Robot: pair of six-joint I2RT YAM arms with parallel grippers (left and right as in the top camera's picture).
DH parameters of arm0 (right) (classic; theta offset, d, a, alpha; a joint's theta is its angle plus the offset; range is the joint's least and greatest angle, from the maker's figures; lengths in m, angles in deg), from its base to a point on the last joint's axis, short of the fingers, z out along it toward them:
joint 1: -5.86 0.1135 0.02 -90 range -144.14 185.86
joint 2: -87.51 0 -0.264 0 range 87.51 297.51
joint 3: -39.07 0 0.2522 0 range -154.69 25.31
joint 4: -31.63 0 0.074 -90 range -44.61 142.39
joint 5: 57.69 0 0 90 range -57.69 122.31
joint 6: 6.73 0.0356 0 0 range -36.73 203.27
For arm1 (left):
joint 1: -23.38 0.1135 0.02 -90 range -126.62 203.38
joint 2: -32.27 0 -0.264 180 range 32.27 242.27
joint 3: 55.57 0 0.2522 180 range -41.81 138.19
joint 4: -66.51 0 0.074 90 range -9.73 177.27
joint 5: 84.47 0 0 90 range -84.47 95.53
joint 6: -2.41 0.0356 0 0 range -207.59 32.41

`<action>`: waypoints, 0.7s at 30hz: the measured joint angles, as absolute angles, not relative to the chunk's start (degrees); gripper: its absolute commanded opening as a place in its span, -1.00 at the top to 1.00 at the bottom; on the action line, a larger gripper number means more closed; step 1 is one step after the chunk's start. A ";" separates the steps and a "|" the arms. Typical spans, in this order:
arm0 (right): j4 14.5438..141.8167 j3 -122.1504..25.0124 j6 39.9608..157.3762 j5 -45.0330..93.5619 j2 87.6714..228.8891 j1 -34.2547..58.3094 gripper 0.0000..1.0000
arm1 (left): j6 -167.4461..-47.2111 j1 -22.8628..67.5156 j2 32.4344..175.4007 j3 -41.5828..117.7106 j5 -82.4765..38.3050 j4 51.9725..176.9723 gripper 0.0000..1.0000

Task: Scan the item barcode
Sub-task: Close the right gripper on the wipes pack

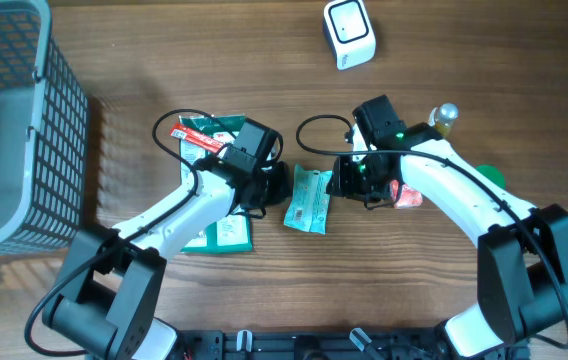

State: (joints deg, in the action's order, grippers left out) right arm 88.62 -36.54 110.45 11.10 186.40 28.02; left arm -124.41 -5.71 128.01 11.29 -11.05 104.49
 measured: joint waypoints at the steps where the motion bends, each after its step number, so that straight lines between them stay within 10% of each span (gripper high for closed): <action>1: 88.42 -36.12 110.45 10.83 186.38 28.02 0.07 | -124.61 -5.55 128.08 12.01 -11.05 106.55 0.93; 21: 77.51 -29.46 111.76 10.05 186.40 28.02 -0.04 | -124.83 -10.75 133.44 17.63 -3.66 112.14 0.80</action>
State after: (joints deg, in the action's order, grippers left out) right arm 77.51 -29.46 111.76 10.05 186.40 28.02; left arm -124.83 -10.75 133.44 17.63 -3.66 112.14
